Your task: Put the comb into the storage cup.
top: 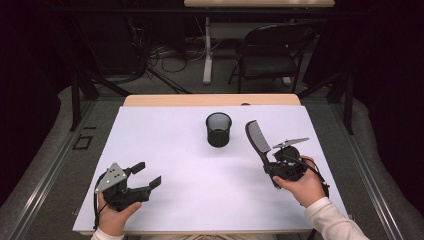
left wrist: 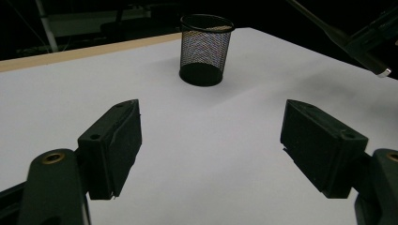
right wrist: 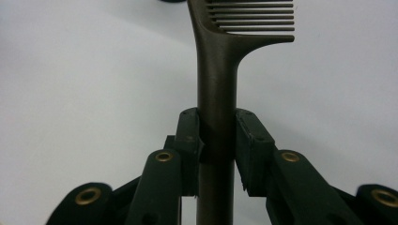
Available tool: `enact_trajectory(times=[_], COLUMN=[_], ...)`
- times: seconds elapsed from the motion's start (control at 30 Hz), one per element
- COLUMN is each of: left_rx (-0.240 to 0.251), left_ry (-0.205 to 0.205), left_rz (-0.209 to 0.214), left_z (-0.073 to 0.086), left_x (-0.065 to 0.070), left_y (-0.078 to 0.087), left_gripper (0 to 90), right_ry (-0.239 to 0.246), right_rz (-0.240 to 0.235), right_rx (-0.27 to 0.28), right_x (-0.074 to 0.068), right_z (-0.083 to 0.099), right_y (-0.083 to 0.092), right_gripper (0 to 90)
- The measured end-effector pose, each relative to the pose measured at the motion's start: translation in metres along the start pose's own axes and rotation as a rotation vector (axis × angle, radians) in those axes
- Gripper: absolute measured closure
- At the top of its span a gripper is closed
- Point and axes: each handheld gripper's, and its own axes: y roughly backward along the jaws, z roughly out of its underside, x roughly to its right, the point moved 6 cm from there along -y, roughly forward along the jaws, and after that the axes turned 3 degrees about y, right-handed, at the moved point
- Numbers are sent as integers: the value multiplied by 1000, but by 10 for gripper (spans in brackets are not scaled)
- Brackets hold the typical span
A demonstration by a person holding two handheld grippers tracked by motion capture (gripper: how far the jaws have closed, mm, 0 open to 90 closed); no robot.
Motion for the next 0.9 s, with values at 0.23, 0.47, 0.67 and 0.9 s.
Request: enact_trajectory(times=[0.23, 0.47, 0.67, 0.9], left_rx=[-6, -5, -6, -2], left_ry=[7, 9, 9, 6], left_rz=[-7, -9, -13, -17], left_z=[1, 1, 1, 1], left_x=[-1, -2, -3, -3], left_y=[0, 0, 0, 1], left_gripper=[215, 220, 222, 235], right_ry=[10, 30, 41, 51], right_rz=[9, 21, 13, 8], right_rx=[95, 161, 215, 299], right_x=[-3, -5, -7, -14], right_z=[-7, -11, -19, -32], right_y=[5, 7, 8, 11], right_gripper=[729, 729, 729, 729])
